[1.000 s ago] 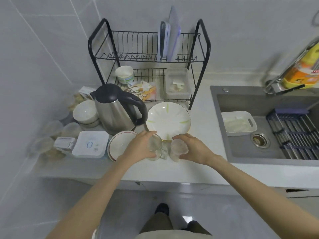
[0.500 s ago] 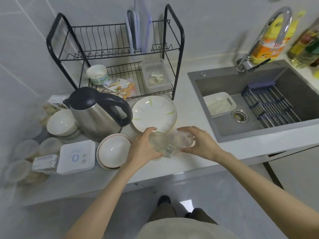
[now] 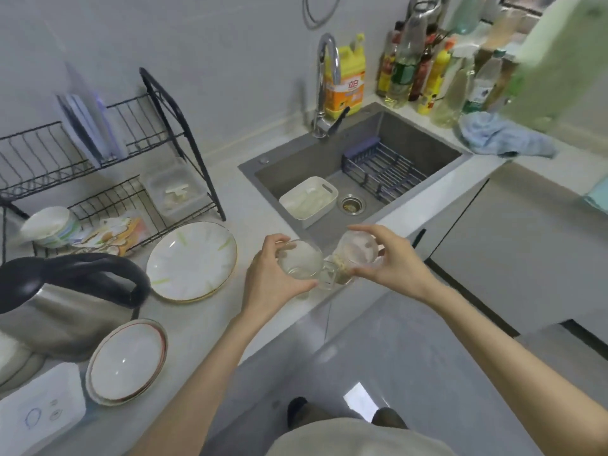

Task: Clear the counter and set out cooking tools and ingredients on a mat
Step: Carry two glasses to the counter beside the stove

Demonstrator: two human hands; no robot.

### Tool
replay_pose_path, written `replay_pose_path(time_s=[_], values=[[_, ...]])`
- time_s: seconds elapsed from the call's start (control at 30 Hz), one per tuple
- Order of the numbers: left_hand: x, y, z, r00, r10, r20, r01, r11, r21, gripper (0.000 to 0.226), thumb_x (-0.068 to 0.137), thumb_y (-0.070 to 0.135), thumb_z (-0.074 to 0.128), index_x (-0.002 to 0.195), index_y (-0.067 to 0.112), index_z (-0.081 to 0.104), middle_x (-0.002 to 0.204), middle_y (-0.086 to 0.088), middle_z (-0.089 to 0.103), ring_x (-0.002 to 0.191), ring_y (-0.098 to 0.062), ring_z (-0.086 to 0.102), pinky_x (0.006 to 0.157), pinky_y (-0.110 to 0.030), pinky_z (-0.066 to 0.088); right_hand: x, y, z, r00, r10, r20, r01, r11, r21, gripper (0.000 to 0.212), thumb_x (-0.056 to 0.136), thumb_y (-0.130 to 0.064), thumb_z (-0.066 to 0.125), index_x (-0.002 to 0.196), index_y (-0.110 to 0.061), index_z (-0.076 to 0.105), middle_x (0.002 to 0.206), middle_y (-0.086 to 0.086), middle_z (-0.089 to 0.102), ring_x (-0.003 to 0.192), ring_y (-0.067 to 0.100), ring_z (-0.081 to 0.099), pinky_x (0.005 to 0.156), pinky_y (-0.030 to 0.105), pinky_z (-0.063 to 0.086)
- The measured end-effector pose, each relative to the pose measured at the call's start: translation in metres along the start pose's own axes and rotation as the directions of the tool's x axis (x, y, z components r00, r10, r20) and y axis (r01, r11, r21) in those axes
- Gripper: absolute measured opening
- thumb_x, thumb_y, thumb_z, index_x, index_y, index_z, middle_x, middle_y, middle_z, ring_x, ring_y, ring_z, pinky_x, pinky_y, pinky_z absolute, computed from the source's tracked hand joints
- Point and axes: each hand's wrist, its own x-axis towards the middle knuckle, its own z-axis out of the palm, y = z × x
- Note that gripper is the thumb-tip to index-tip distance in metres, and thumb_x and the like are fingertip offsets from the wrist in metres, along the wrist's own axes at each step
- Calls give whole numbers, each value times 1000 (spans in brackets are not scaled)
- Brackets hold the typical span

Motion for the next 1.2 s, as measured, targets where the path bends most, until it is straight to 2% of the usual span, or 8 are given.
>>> replay_pose_path(time_s=[0.17, 0.37, 0.57, 0.7, 0.87, 1.0, 1.2], values=[[3, 65, 61, 987, 137, 89, -138, 990, 3, 81, 45, 37, 90, 112, 33, 44, 115, 18, 60, 110, -7, 55, 94, -33, 47, -45, 38, -67, 985, 82, -152, -84, 996, -2, 68, 69, -28, 81, 130, -34, 51, 122, -16, 54, 99, -7, 46, 80, 8, 39], [-11, 151, 156, 940, 273, 206, -267, 962, -55, 83, 41, 41, 89, 111, 32, 46, 111, 18, 61, 105, -6, 58, 92, -35, 49, -119, 98, -153, 929, 164, -331, -178, 984, -11, 68, 71, -34, 80, 132, -35, 50, 128, -16, 54, 113, 2, 48, 91, 25, 44], [-43, 245, 262, 843, 427, 327, -411, 904, -119, 82, 42, 37, 92, 110, 28, 47, 109, 15, 63, 103, -6, 59, 92, -35, 49, -217, 159, -241, 830, 277, -485, -309, 951, 16, 70, 69, -38, 80, 132, -37, 50, 130, -16, 54, 120, 6, 48, 99, 37, 44], [-67, 307, 335, 753, 489, 440, -461, 870, -178, 80, 45, 32, 93, 109, 30, 45, 107, 20, 62, 101, -3, 59, 91, -32, 49, -285, 195, -293, 711, 364, -602, -408, 910, 67, 70, 69, -37, 80, 132, -38, 50, 128, -17, 54, 117, 9, 50, 96, 39, 47], [-93, 373, 421, 597, 582, 552, -541, 800, -259, 80, 44, 34, 93, 109, 29, 46, 105, 22, 62, 102, -4, 59, 91, -33, 49, -354, 230, -350, 556, 431, -710, -512, 851, 116, 70, 69, -36, 79, 132, -38, 50, 128, -17, 54, 116, 11, 49, 96, 35, 46], [-114, 425, 493, 465, 647, 605, -573, 740, -351, 79, 43, 32, 93, 108, 26, 49, 104, 18, 63, 100, -6, 60, 90, -36, 49, -402, 262, -395, 420, 460, -782, -575, 802, 163, 70, 68, -38, 79, 132, -39, 50, 129, -17, 54, 116, 11, 49, 95, 33, 46], [-146, 517, 608, 230, 701, 675, -630, 636, -446, 82, 43, 40, 90, 111, 28, 47, 106, 20, 61, 104, -1, 58, 93, -28, 48, -464, 313, -470, 234, 474, -849, -650, 725, 226, 69, 70, -34, 79, 133, -38, 50, 128, -20, 52, 116, 9, 48, 99, 34, 44]])
